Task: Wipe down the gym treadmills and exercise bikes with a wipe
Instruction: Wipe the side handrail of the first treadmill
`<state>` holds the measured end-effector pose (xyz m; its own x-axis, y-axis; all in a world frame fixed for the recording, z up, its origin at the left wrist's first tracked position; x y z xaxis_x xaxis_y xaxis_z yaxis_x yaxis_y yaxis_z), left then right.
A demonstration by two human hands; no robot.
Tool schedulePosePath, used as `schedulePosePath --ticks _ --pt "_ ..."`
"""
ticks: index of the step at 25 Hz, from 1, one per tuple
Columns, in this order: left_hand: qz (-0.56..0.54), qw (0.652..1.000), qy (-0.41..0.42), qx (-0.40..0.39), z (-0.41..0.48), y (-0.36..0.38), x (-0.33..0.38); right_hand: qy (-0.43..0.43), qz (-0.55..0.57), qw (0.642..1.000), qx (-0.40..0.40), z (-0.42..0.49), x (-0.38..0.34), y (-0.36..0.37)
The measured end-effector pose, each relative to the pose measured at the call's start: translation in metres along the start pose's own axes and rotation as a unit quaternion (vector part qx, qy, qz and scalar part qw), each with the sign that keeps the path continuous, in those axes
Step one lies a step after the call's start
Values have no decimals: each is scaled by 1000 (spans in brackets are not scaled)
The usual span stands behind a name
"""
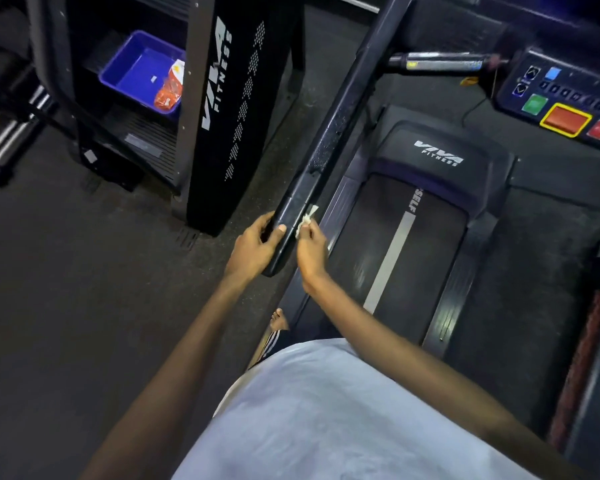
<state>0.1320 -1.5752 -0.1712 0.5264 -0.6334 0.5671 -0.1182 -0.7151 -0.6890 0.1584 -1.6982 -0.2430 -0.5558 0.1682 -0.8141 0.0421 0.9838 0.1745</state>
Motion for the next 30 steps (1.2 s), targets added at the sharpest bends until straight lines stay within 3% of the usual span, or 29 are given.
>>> schedulePosePath --ticks 4,9,12,15,17,19,21,26,30 --pt "35 999 -12 23 -5 5 11 -37 -3 997 66 24 -59 -3" --pt "117 992 -24 34 -5 16 10 -214 -114 968 -63 8 -67 -12" --pt "141 988 -23 63 -7 17 12 -245 -191 941 -132 15 -68 -12" --pt "148 986 -17 73 -8 17 14 -319 -328 865 -206 28 -81 -14" --pt "145 987 -12 63 -5 17 11 -364 -450 788 -211 41 -99 -10" --pt "144 988 1 49 -2 16 10 -380 -530 732 -198 54 -119 -6" --pt "126 992 6 29 1 14 10 -377 -575 695 -208 62 -129 2" --pt "58 996 31 -57 15 13 -1 -372 -629 592 -339 52 -123 25" --pt "16 992 64 -108 24 11 -10 -362 -688 560 -285 72 -148 38"
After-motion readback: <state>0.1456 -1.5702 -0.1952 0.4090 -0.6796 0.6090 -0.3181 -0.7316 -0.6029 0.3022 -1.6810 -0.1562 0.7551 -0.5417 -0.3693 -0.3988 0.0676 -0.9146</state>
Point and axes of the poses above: each hand's wrist, its own z-axis towards the middle knuckle, its own y-axis out of the palm, x = y × z, the point moved 5 cm from there along z, towards the middle knuckle, and after that the axes turned 14 degrees about z, right-handed, at the moved point
